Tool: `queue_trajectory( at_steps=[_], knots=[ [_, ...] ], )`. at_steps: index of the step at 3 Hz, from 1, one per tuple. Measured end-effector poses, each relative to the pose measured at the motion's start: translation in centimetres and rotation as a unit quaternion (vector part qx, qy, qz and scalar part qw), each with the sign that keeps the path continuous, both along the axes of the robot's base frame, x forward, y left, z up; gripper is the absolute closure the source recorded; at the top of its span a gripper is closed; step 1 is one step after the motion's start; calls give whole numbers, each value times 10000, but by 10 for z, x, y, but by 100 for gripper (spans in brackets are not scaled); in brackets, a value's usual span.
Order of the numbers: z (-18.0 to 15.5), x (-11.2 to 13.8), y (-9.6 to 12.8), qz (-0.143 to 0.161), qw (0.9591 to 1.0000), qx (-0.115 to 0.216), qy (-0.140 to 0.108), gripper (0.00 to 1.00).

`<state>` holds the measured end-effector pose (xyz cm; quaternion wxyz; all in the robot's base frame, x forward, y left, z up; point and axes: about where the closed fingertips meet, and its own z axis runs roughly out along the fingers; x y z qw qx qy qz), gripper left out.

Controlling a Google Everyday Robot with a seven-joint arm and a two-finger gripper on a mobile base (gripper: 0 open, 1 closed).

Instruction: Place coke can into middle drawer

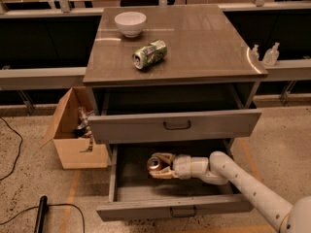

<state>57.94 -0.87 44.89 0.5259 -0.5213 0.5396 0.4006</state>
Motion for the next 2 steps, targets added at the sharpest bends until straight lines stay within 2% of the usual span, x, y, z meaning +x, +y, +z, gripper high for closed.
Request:
queue_trajectory(
  at_steps=[2],
  knots=[
    [-8,-1,3,69,9998,-156,85,6]
  ],
)
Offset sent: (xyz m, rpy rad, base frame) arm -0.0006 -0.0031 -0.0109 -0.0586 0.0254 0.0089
